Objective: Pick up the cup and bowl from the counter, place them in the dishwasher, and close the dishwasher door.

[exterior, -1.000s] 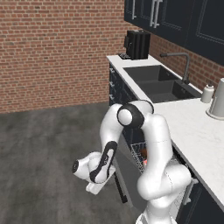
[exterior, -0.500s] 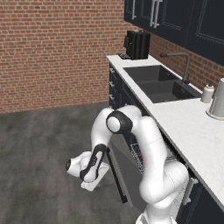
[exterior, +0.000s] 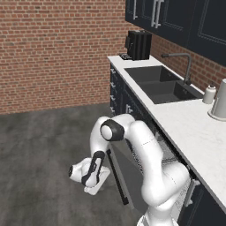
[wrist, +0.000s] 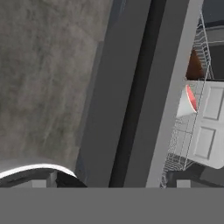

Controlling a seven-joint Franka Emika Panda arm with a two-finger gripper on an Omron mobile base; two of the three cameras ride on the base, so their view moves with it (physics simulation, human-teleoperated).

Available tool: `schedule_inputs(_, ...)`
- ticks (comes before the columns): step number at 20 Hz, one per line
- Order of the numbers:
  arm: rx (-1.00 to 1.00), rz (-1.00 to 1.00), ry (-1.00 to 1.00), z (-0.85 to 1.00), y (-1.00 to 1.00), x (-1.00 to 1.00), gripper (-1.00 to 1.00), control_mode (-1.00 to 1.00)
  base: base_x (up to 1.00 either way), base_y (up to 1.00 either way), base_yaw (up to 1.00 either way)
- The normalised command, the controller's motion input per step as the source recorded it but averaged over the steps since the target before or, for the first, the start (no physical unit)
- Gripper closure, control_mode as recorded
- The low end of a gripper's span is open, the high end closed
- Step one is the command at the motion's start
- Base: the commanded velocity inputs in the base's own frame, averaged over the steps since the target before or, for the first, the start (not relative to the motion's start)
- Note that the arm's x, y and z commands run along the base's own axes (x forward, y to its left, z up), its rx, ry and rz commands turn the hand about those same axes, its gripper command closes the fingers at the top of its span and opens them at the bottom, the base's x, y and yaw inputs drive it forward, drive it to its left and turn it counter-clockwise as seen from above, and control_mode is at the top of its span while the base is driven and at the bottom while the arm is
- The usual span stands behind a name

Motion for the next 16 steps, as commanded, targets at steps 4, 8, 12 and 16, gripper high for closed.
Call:
schedule_inputs(4,-0.04,0.0,0.0,-0.56,-0.19,0.33,-1.0,-1.0,0.0,0.0,0.0)
schedule_inputs(8,-0.01,0.0,0.0,-0.44,-0.33,0.32,-1.0,-1.0,0.0,0.0,0.0)
schedule_inputs(12,-0.01,0.0,0.01,-0.41,-0.29,0.28,-1.0,-1.0,0.0,0.0,0.0)
schedule_inputs(16,-0.04,0.0,0.02,-0.41,-0.11,0.26,-1.0,-1.0,0.0,0.0,0.0)
